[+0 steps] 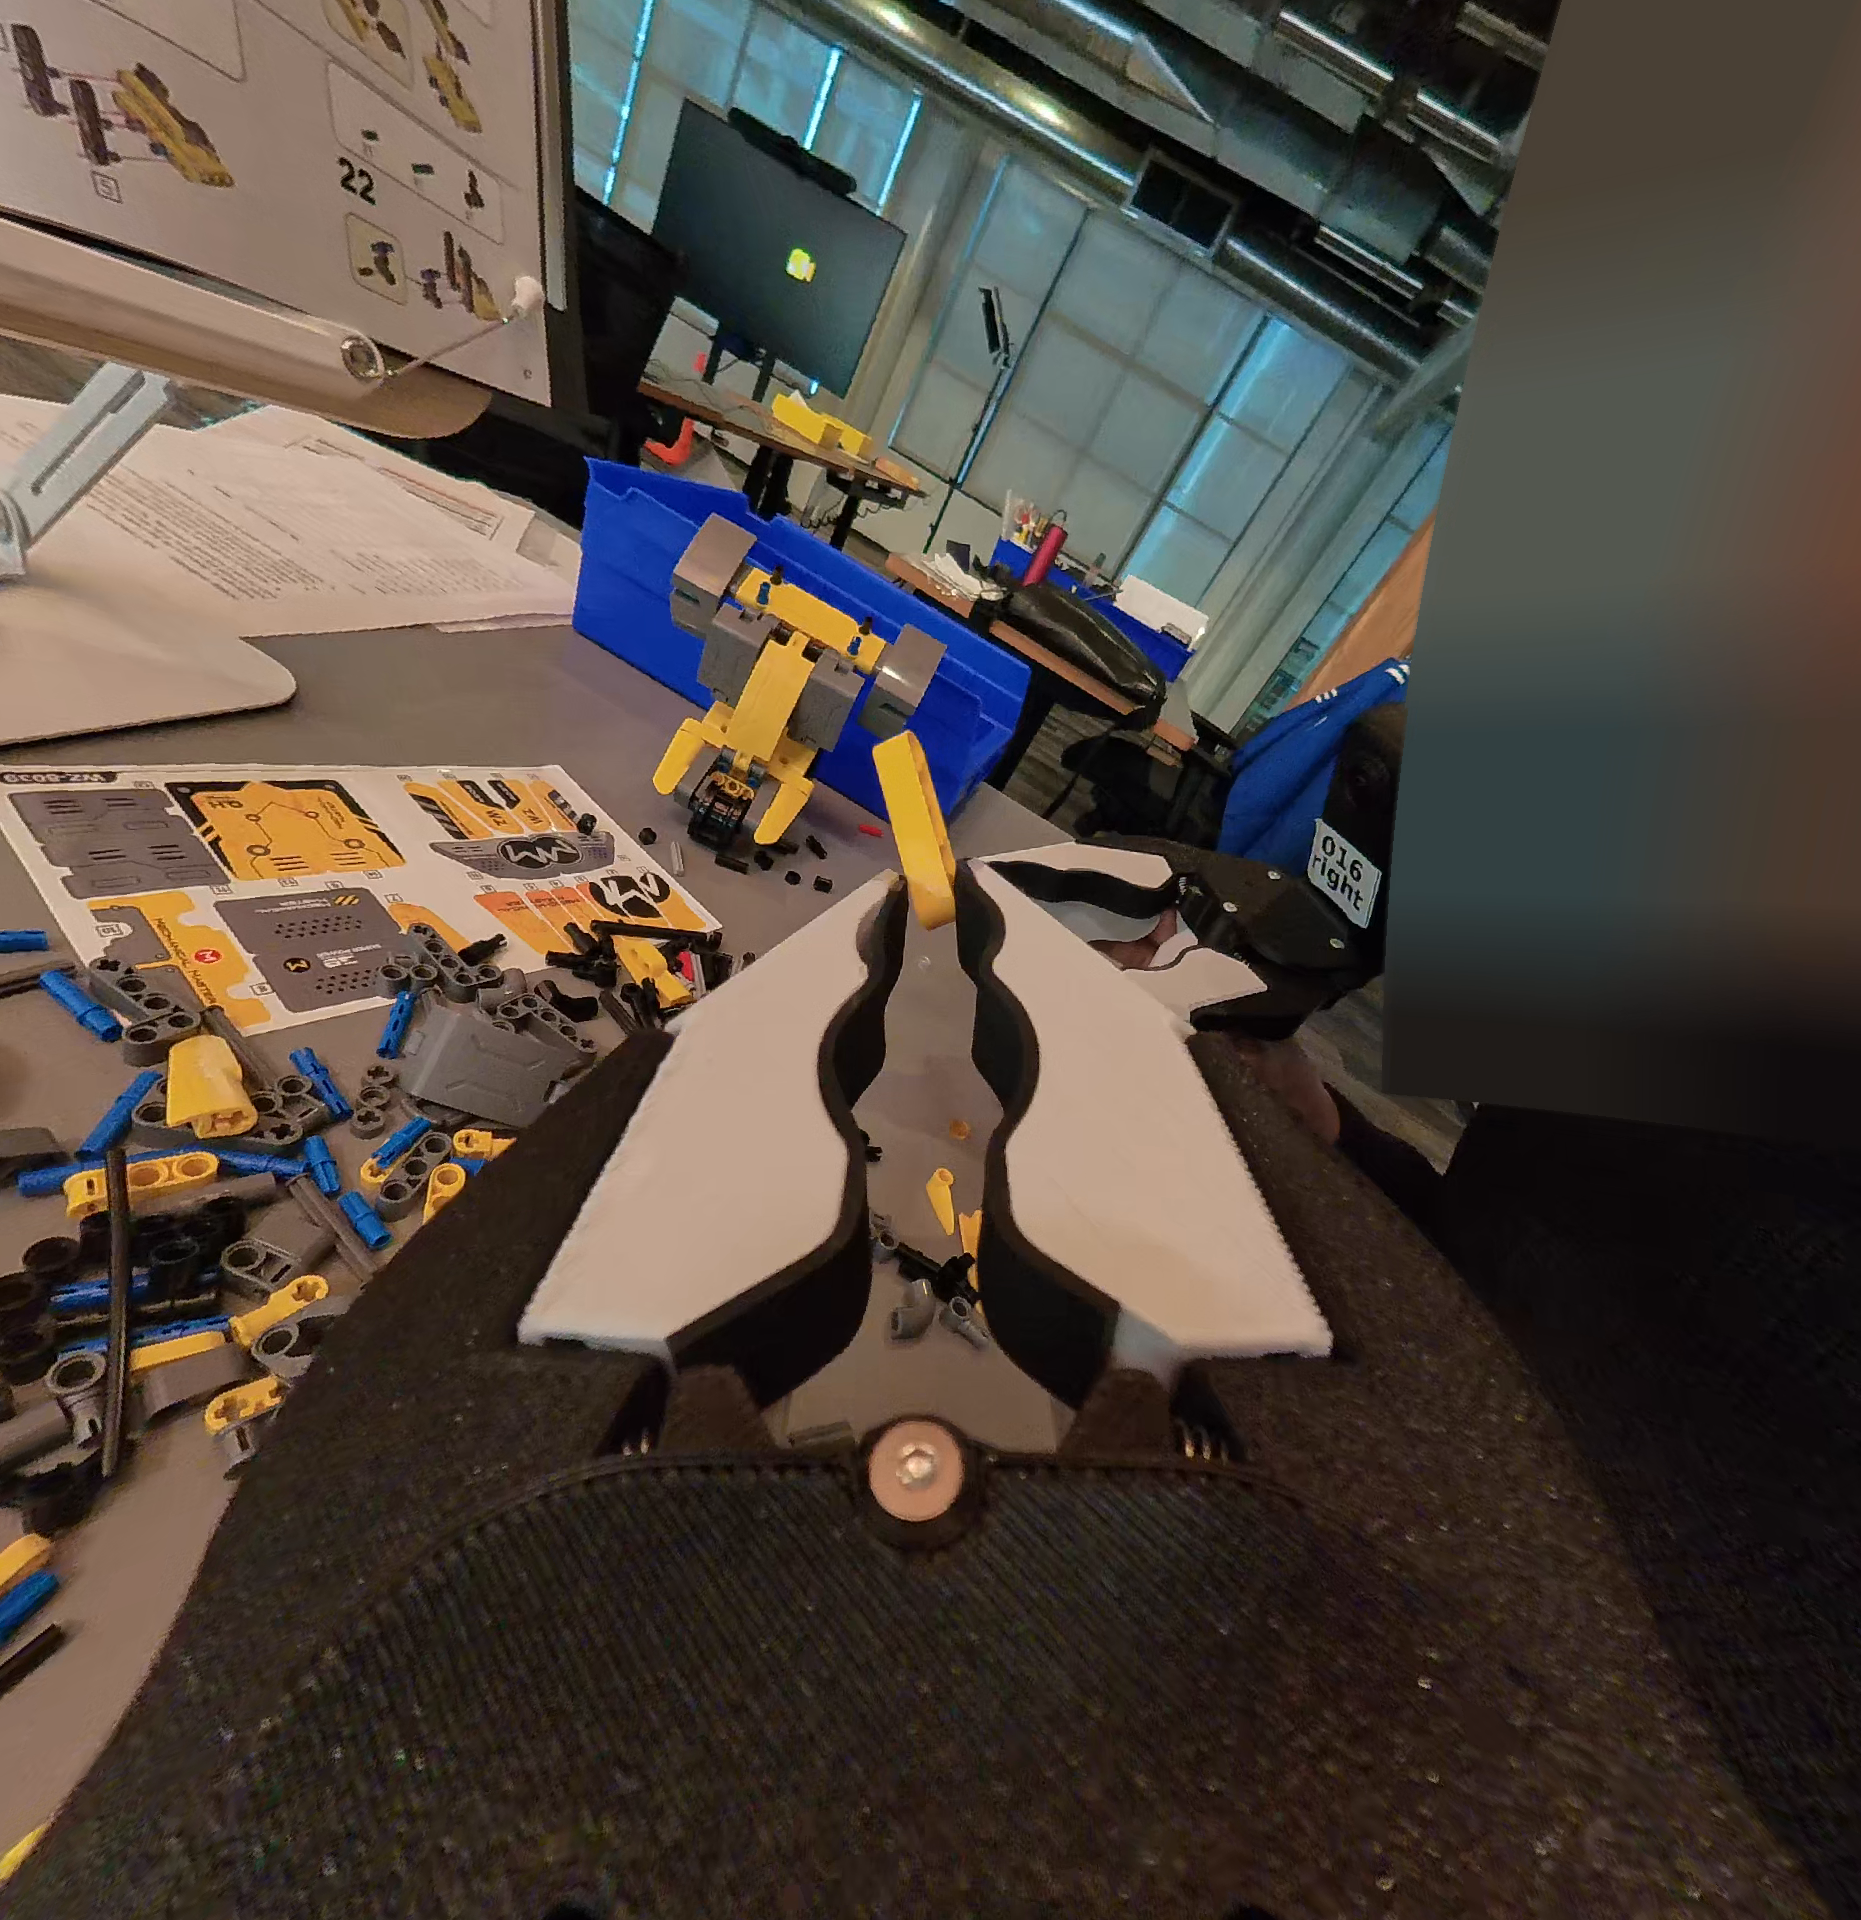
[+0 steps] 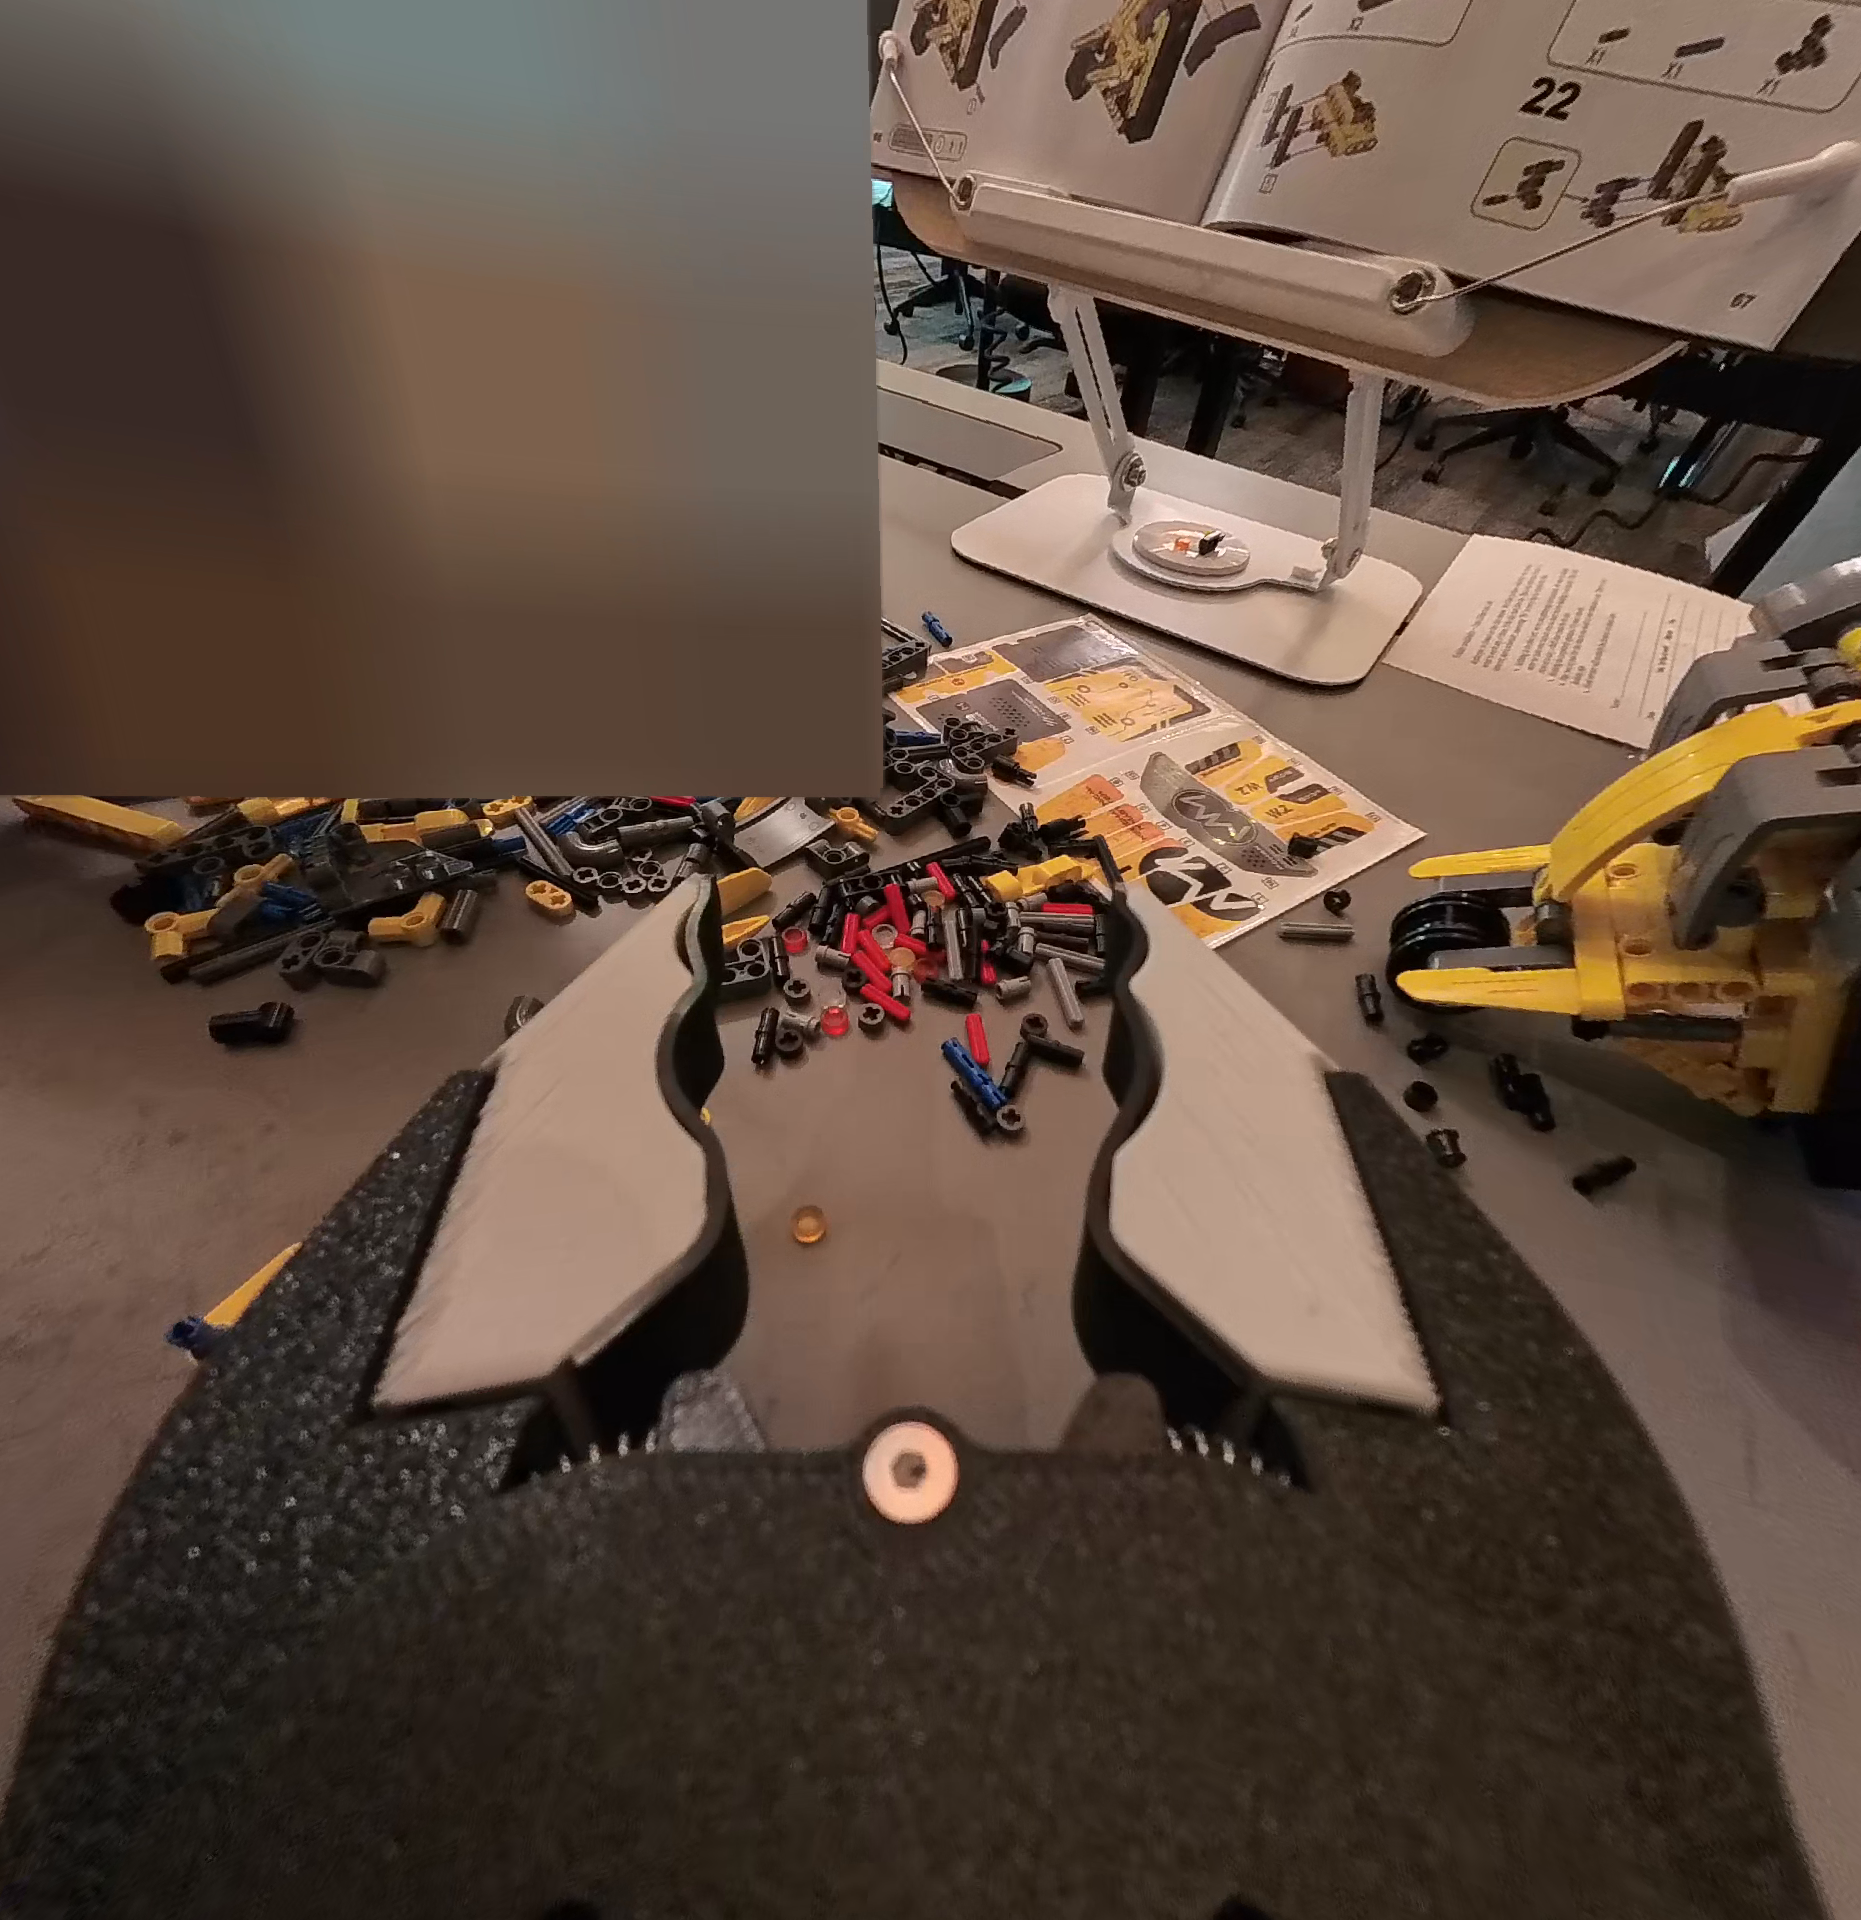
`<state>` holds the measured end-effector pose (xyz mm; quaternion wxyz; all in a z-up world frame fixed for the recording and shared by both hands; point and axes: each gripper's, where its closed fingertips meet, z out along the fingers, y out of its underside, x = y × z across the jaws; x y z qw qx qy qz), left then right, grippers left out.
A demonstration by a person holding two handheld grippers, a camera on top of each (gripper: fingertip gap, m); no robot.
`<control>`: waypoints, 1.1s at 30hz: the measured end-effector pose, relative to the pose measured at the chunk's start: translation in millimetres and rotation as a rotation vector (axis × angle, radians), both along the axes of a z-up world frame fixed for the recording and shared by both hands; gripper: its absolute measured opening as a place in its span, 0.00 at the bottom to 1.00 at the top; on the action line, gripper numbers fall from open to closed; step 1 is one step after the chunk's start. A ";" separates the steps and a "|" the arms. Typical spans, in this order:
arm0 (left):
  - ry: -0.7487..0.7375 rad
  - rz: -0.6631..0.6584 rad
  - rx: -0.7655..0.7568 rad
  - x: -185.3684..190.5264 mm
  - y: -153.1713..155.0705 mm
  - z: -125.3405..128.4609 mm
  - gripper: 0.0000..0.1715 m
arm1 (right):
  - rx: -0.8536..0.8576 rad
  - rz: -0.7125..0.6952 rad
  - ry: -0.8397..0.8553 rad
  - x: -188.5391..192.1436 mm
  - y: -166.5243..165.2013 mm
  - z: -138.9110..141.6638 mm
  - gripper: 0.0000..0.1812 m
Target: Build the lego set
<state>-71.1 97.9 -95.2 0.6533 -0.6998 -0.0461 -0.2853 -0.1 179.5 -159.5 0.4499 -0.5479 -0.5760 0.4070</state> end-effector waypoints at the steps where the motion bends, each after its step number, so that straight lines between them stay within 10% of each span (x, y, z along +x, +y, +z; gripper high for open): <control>1: 0.001 -0.002 0.000 0.5 0.0 -0.1 0.03 | 0.000 0.000 0.001 0.0 0.0 0.1 0.41; 33: 0.003 -0.005 0.016 2.9 -2.4 4.7 0.03 | 0.002 -0.002 0.008 0.3 0.4 1.2 0.41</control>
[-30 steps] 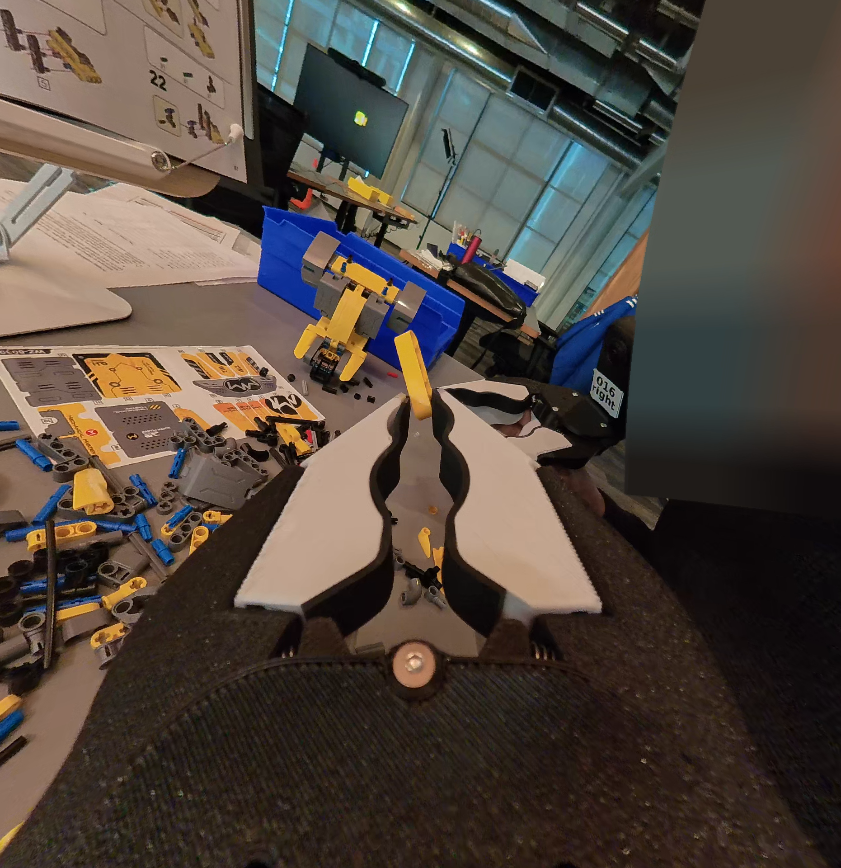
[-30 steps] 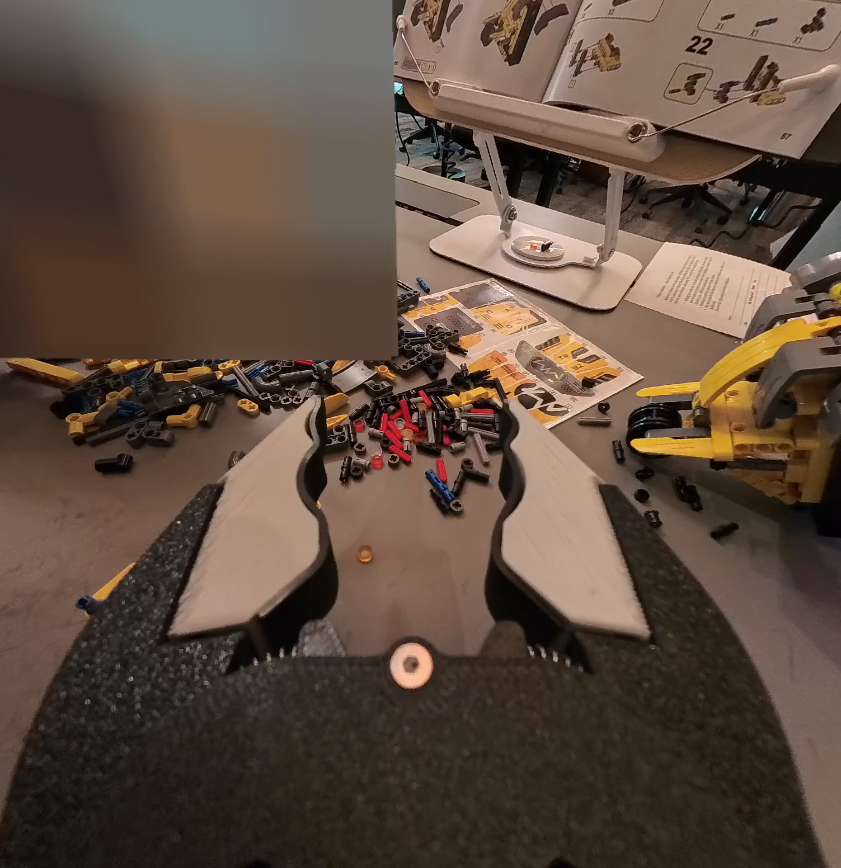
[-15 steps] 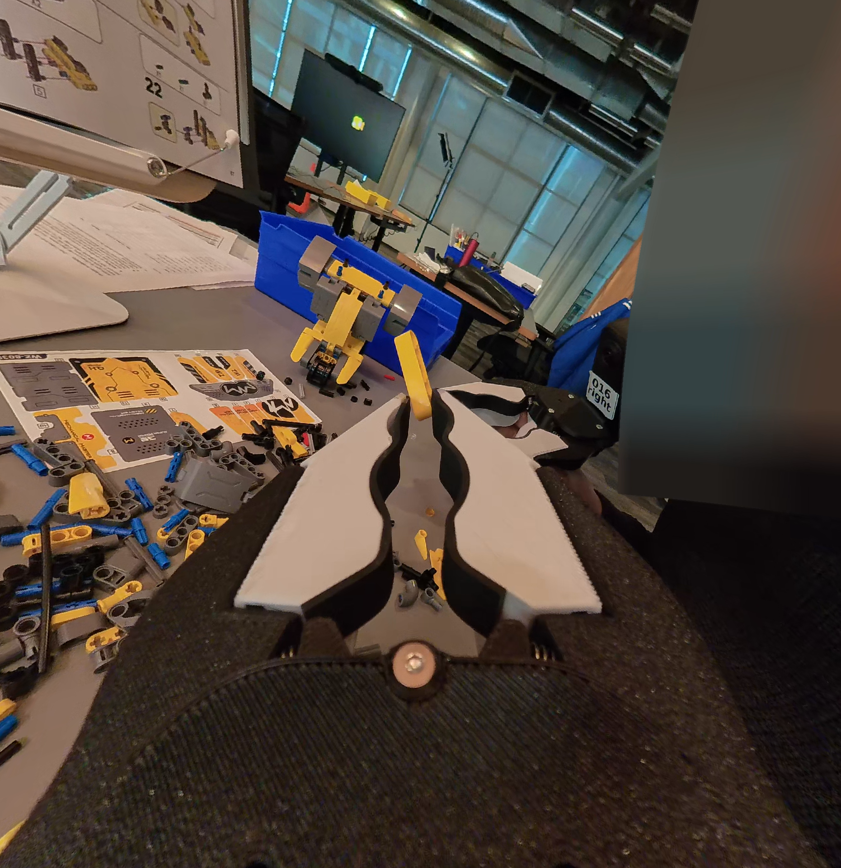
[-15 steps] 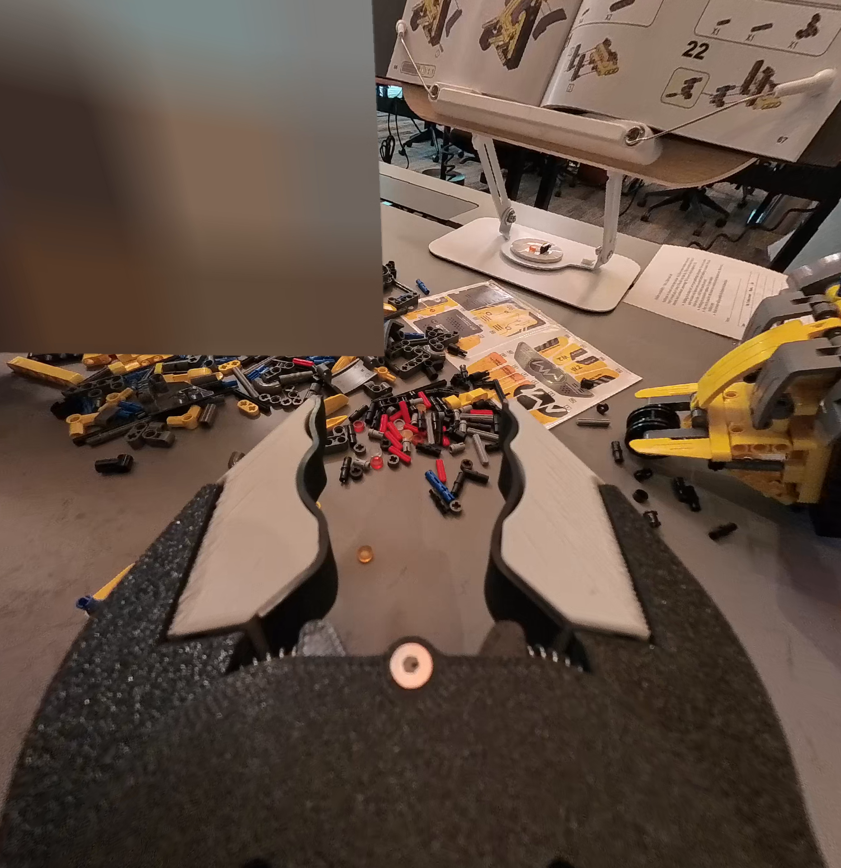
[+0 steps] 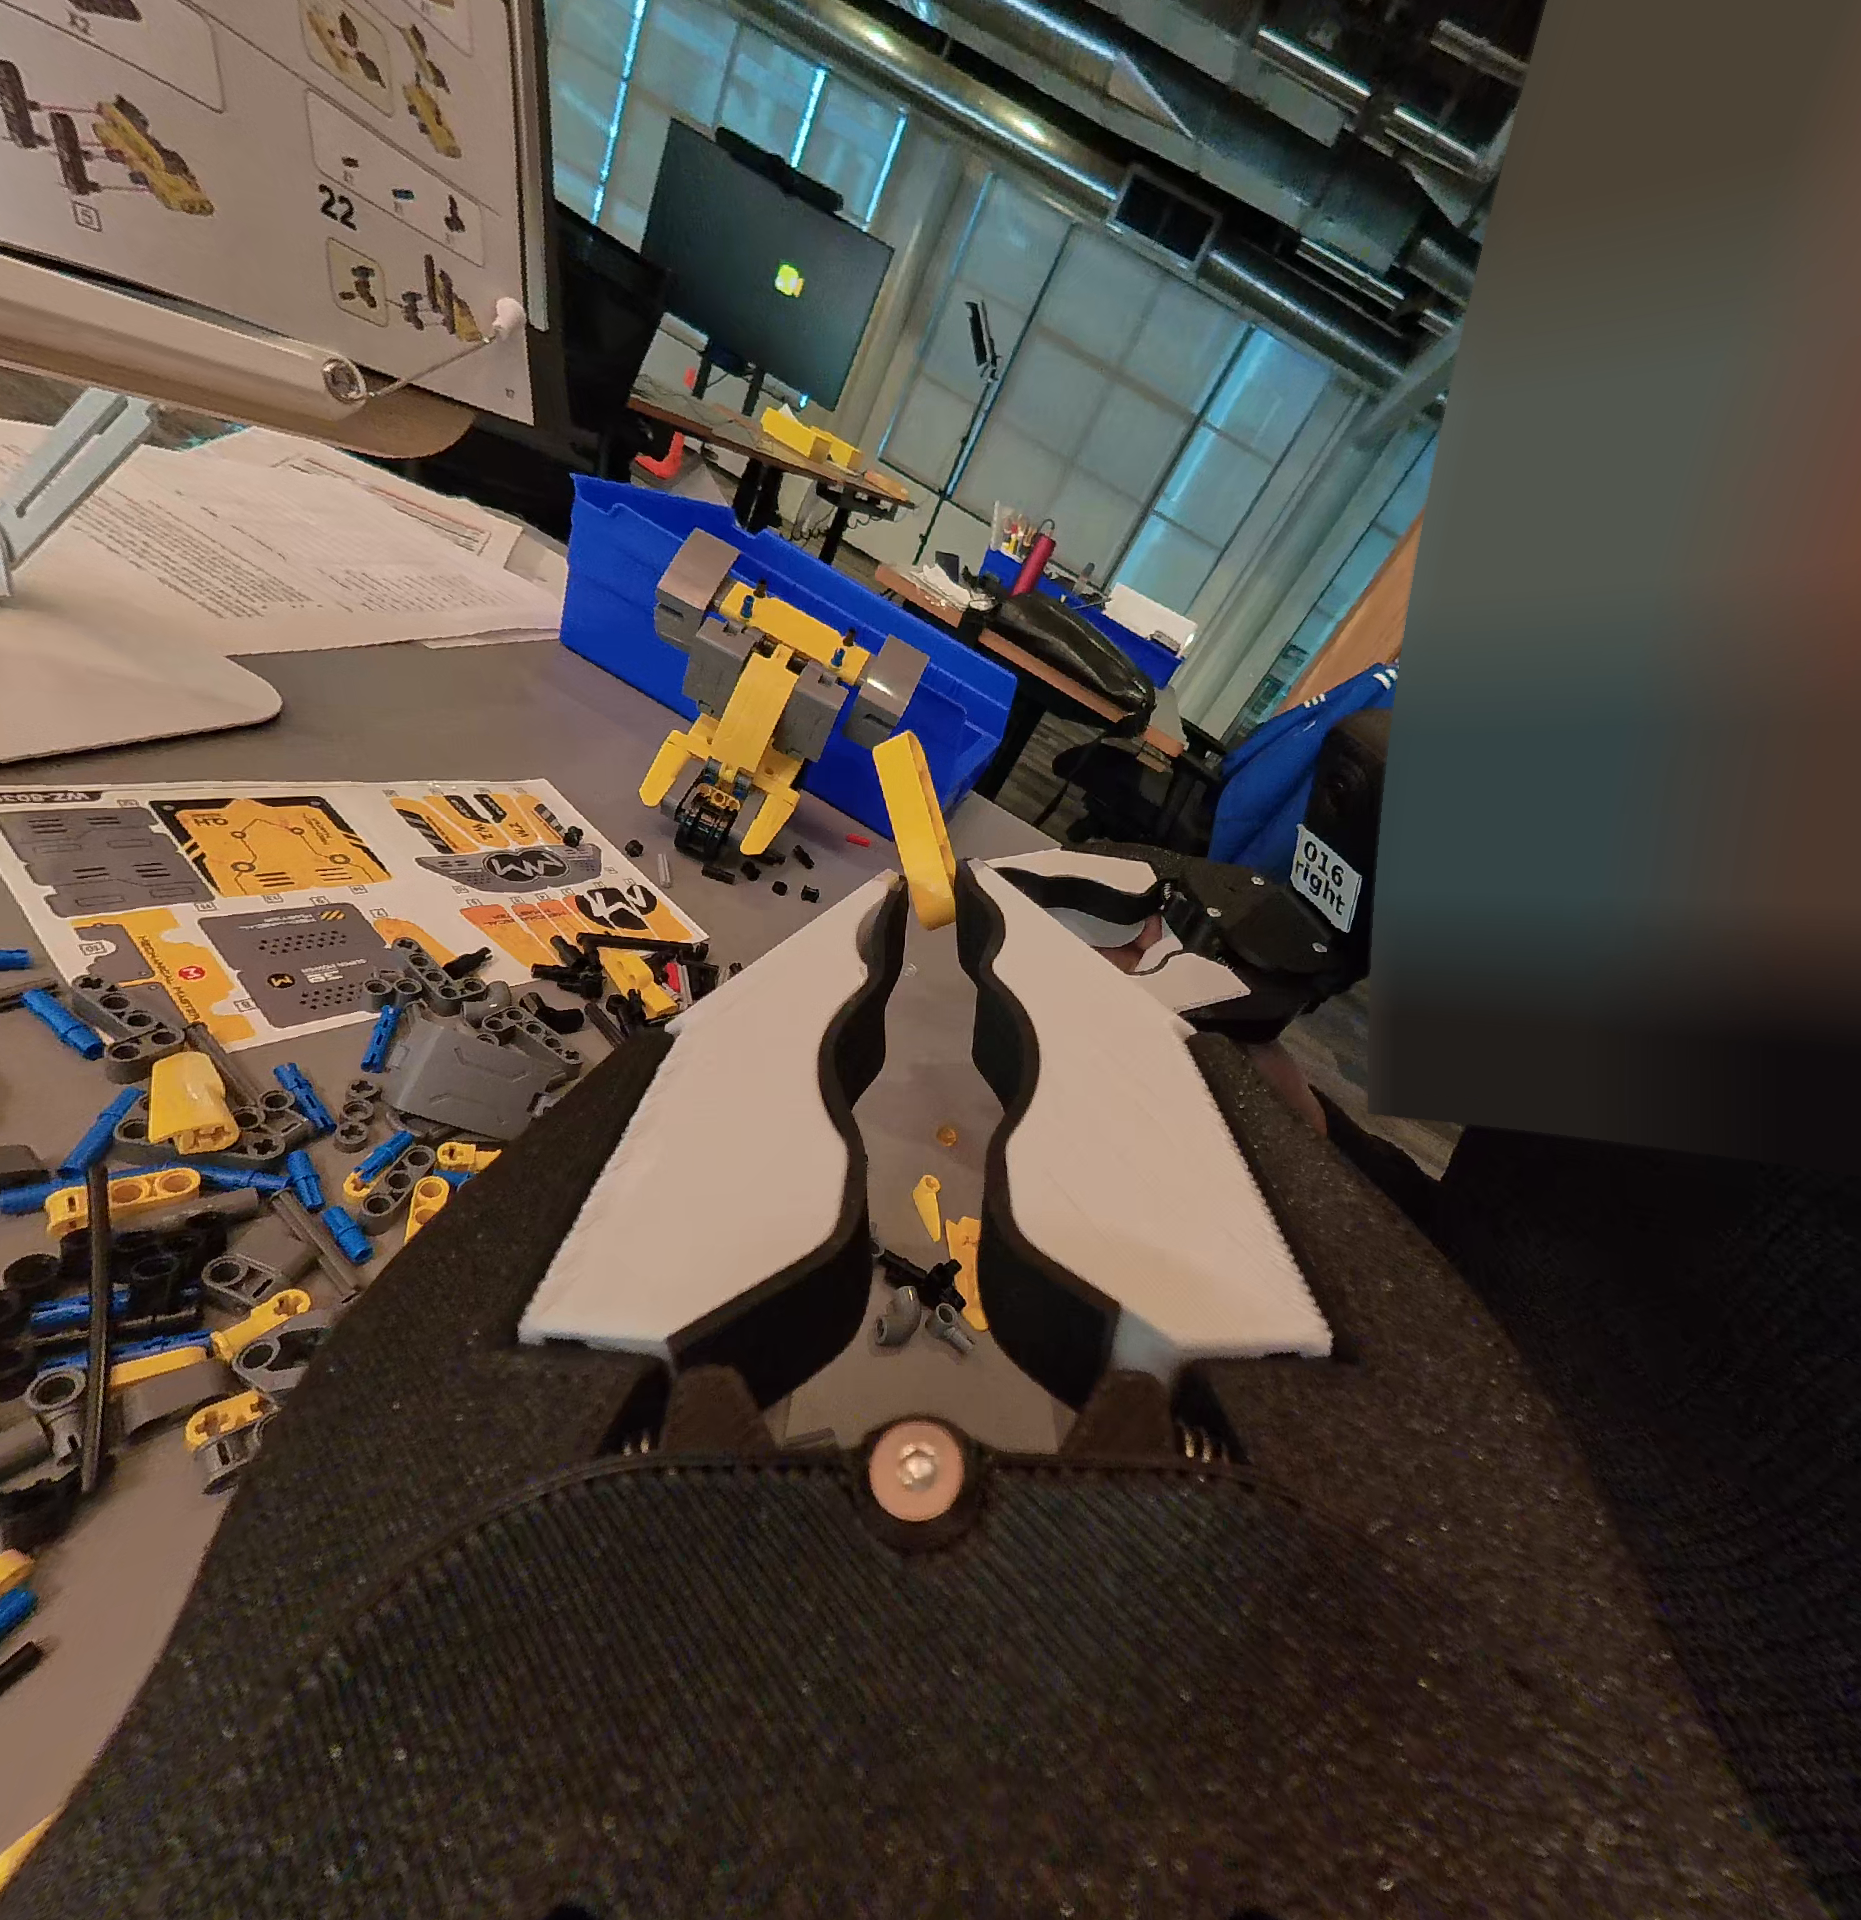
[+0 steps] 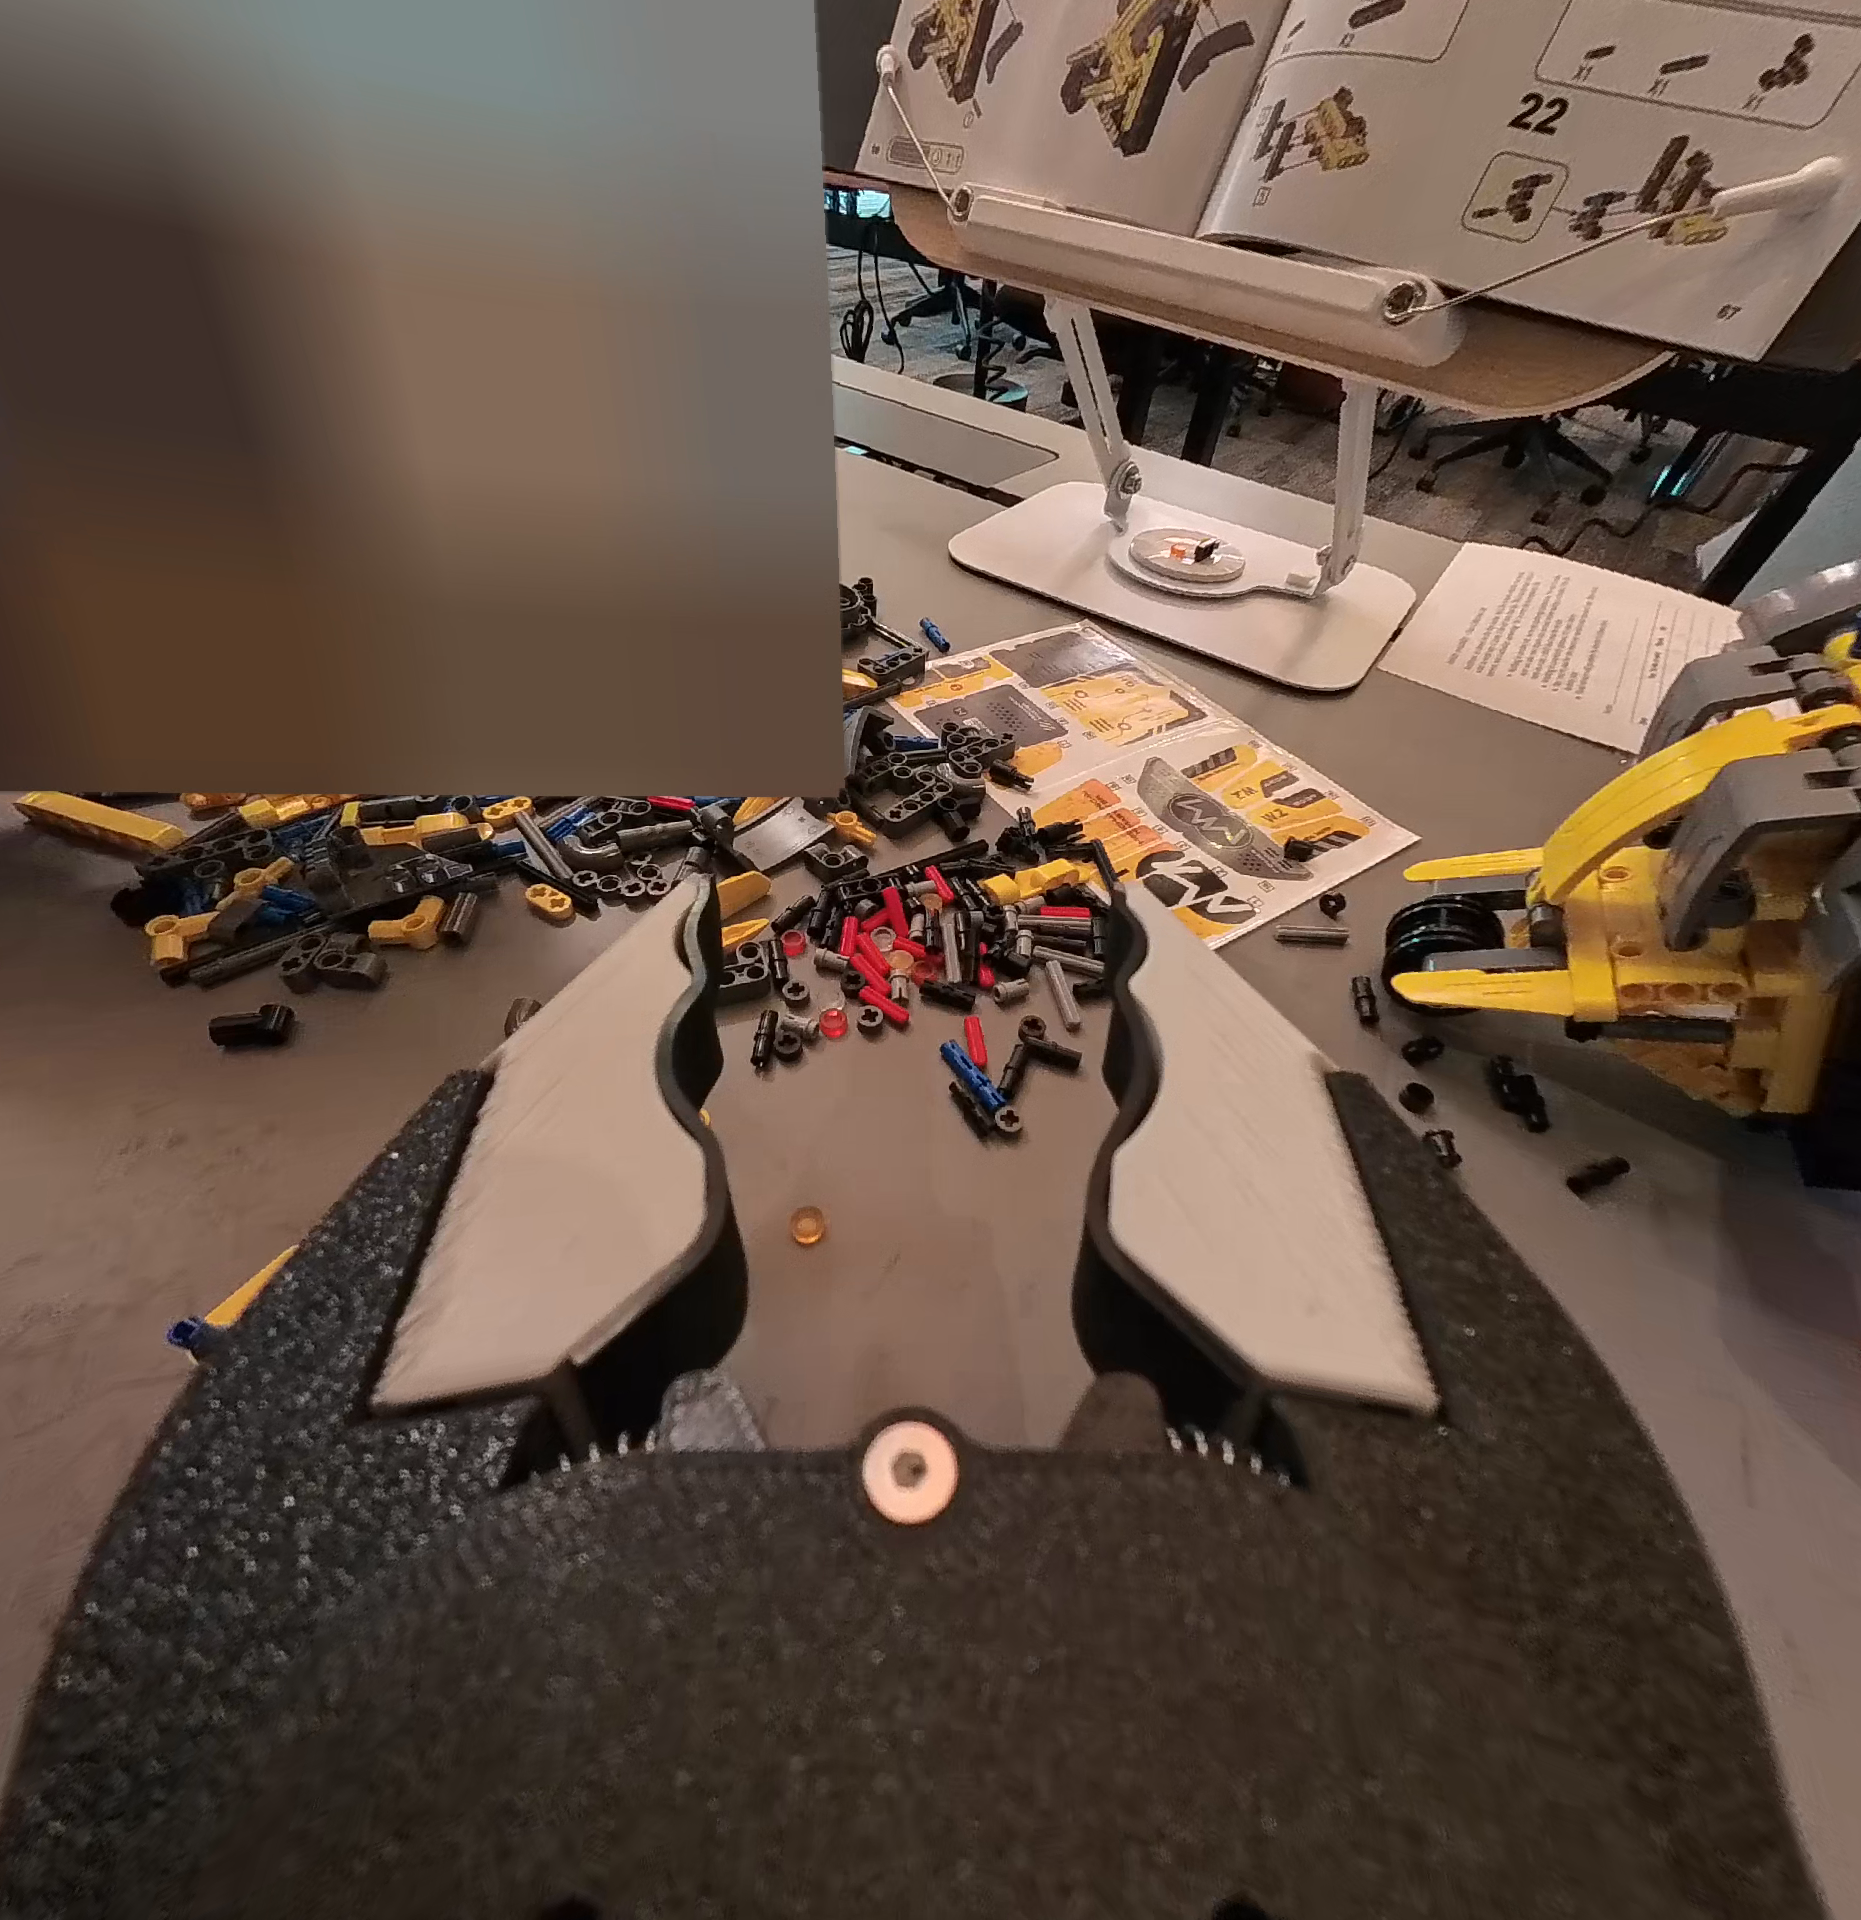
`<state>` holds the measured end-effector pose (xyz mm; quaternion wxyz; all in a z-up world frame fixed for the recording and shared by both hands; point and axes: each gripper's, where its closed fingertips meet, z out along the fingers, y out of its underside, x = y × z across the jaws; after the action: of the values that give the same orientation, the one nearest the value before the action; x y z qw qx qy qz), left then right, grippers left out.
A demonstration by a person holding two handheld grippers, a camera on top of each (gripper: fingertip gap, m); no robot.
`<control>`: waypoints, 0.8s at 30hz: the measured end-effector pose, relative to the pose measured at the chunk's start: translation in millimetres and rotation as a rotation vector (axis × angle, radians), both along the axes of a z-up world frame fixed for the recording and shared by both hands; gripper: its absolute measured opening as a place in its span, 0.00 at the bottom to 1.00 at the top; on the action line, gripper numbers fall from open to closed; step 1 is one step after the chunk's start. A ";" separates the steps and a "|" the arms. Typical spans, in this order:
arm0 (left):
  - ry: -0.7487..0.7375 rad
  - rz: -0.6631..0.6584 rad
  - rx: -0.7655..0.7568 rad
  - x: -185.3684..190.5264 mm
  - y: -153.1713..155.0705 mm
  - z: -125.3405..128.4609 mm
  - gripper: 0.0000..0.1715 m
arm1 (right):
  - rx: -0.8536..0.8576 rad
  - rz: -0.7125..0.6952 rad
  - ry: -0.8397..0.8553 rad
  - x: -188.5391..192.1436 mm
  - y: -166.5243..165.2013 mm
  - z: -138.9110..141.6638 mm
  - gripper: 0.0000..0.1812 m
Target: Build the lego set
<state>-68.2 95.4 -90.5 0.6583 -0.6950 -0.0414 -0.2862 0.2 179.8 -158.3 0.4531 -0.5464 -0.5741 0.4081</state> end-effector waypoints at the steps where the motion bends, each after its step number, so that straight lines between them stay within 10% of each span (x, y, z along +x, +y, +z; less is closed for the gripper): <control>1: 0.000 0.000 0.000 0.0 0.1 0.0 0.03 | 0.000 0.000 0.000 0.0 0.0 0.0 0.41; 17: 0.084 0.056 -0.068 -12.7 -1.9 -6.6 0.03 | 0.002 0.000 -0.002 -0.2 -0.2 -0.3 0.41; 24: 0.476 0.208 -0.525 -54.1 -10.8 -87.3 0.03 | 0.005 0.002 -0.005 -0.5 -0.6 -0.9 0.41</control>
<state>-122.3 84.6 -177.8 0.4744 -0.8794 -0.0297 -0.0279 -0.3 179.2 -159.2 0.4525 -0.5460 -0.5767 0.4057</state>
